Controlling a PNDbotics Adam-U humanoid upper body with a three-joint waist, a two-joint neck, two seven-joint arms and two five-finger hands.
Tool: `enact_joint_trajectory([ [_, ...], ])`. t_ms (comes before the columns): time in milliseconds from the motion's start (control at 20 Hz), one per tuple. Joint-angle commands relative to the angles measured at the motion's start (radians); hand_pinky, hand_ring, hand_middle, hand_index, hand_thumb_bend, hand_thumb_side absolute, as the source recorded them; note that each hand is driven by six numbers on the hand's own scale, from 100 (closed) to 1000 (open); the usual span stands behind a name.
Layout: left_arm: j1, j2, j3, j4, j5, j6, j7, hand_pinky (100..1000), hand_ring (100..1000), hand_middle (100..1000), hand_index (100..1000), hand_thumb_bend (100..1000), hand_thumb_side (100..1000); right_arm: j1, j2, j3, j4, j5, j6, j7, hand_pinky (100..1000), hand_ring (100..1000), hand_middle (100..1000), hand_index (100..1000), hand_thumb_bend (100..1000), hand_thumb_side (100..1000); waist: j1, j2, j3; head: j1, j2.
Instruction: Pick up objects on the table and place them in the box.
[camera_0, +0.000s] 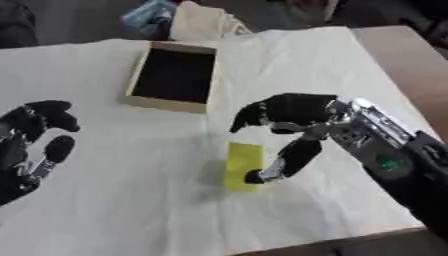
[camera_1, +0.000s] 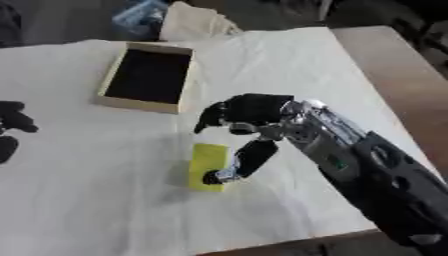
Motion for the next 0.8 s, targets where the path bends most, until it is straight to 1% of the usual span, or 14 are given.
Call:
enact_joint_trajectory([
  [50, -0.006, 0.015, 0.007, -0.018, 0.003, 0.000, 0.001, 857, 644, 594, 787, 542, 579, -0.011, -0.007, -0.008, 0.014, 0.019, -0.001, -0.014, 759, 785, 838, 904, 504, 838, 0.000, -0.018, 0.001, -0.004, -0.001],
  [700, -0.005, 0.013, 0.006, -0.017, 0.002, 0.000, 0.000, 857, 644, 593, 788, 544, 579, -0.003, 0.017, 0.000, 0.088, 0.075, -0.019, -0.026, 759, 786, 838, 898, 503, 835, 0.004, -0.017, 0.000, -0.007, -0.001],
  [800, -0.005, 0.013, 0.006, -0.017, 0.002, 0.000, 0.000, 857, 644, 593, 788, 544, 579, -0.002, 0.020, 0.000, 0.102, 0.083, -0.021, -0.028, 758, 786, 837, 890, 491, 814, 0.005, -0.017, 0.000, -0.008, -0.001],
])
